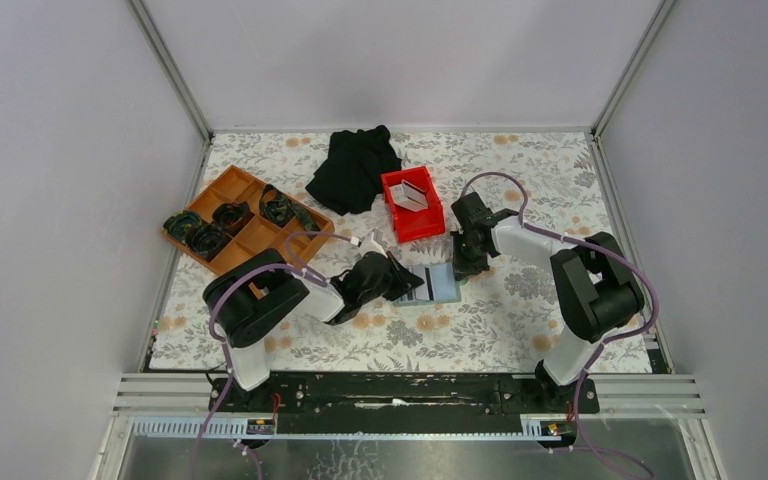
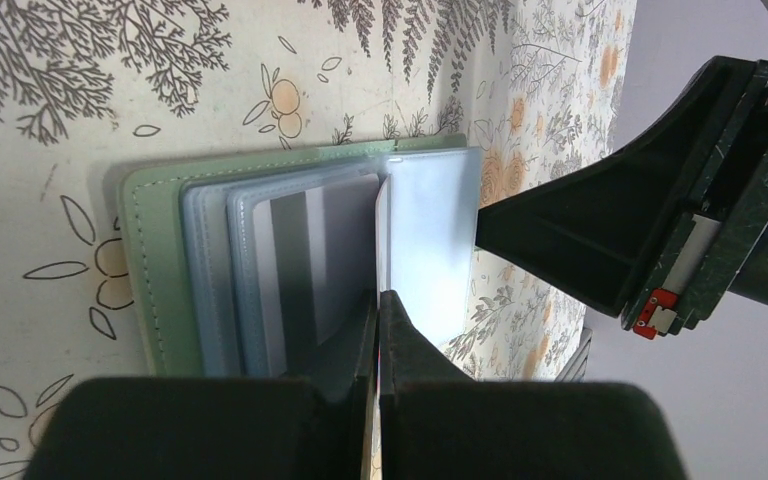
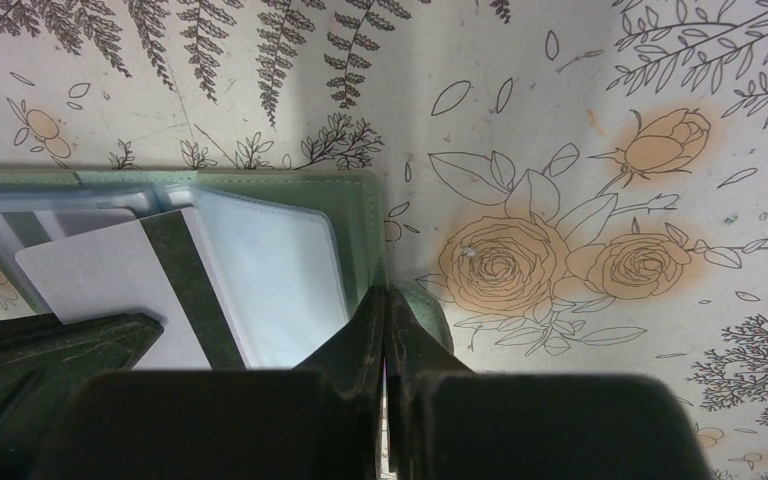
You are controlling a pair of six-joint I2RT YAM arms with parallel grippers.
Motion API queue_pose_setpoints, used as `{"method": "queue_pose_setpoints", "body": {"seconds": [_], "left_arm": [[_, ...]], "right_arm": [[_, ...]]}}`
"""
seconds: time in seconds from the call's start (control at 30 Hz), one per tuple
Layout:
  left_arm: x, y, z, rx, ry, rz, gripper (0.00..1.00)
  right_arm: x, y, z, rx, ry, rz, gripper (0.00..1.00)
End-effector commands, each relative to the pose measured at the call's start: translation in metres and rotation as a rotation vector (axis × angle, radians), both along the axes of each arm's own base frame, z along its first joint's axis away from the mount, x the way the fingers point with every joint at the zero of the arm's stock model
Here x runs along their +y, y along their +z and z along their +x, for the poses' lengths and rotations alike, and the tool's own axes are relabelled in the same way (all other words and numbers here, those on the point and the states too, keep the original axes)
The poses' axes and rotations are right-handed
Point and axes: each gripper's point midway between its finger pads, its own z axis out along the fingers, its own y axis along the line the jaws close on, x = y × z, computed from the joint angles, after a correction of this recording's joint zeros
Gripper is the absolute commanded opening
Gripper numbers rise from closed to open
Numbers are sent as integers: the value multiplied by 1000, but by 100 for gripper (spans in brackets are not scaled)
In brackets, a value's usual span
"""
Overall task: Put the credit cards into the card holder
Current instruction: Insert the credit card into the card holder.
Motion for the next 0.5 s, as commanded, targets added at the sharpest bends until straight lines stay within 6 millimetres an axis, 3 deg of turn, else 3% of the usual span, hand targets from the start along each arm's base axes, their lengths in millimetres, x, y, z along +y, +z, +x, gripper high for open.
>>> {"method": "queue_pose_setpoints", "body": {"seconds": [0.0,0.47], "left_arm": [[2,-18,-16,32,-37,56,0],[-14,-32,-26,68,-98,99,0]], "right_arm": [[-3,-14,5,5,-18,-32,0],[-5,-21,-1,24,-9,-54,0]]}}
